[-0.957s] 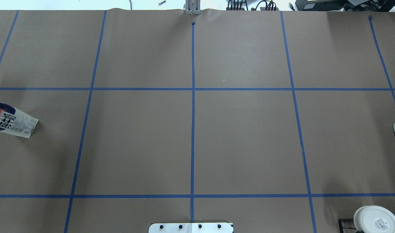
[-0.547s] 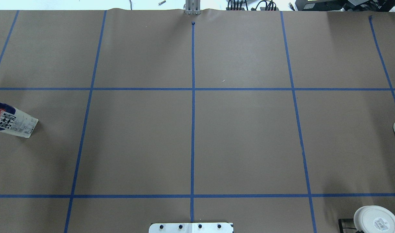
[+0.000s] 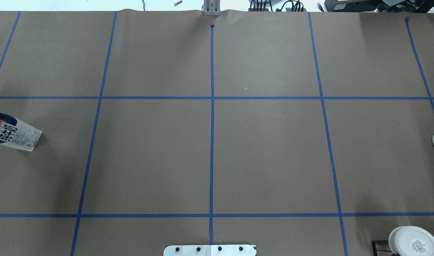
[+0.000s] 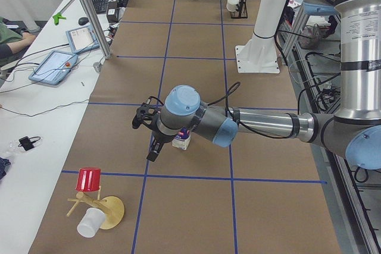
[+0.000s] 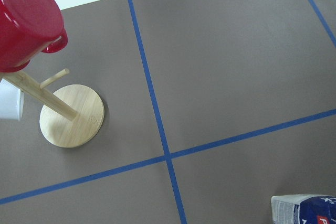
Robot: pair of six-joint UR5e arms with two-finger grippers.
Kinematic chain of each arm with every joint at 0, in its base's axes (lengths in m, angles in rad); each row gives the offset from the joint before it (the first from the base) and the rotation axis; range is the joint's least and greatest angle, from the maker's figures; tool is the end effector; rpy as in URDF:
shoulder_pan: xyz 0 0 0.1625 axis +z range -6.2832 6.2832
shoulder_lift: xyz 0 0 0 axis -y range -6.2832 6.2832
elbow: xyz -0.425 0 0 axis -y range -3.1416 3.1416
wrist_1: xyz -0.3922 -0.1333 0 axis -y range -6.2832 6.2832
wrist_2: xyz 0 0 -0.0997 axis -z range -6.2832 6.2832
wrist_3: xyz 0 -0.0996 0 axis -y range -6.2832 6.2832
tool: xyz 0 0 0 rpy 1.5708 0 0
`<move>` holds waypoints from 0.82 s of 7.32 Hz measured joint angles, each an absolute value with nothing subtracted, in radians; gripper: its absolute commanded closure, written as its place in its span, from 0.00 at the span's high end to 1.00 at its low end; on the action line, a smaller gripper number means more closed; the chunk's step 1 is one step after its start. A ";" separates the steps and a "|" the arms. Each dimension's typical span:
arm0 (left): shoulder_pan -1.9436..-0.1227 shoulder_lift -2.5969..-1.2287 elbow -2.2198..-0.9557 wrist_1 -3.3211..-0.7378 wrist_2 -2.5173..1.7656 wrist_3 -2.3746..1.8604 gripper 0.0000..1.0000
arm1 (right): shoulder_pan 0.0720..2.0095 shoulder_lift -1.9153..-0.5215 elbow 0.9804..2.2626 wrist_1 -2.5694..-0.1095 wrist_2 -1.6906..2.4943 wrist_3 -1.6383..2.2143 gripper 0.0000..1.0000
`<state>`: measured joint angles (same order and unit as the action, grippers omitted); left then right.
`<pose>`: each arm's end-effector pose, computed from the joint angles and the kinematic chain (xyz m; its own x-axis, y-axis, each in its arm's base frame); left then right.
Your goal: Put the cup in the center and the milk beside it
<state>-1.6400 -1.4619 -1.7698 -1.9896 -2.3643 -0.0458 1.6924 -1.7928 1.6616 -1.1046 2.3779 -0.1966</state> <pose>-0.0943 -0.4601 0.5621 0.7202 0.2578 -0.6441 0.0935 0.8839 0.4582 0.1109 -0.4016 0.6607 0.7239 -0.3320 0.6048 0.0274 0.8897 0.4557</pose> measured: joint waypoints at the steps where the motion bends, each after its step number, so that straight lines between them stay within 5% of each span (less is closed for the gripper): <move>1: -1.640 -1.465 -1.768 -1.997 -2.365 -0.048 0.99 | 1.688 -1.796 1.646 -1.075 2.392 -0.193 1.00; 6: -1.640 -1.468 -1.775 -2.012 -2.366 -0.050 0.99 | 1.448 -1.786 1.614 -1.059 2.268 0.016 0.93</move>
<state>-1.6398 -1.4677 -1.7750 -2.0123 -2.3661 -0.0499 1.4481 -1.7861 1.6139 -1.0585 2.2682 0.0163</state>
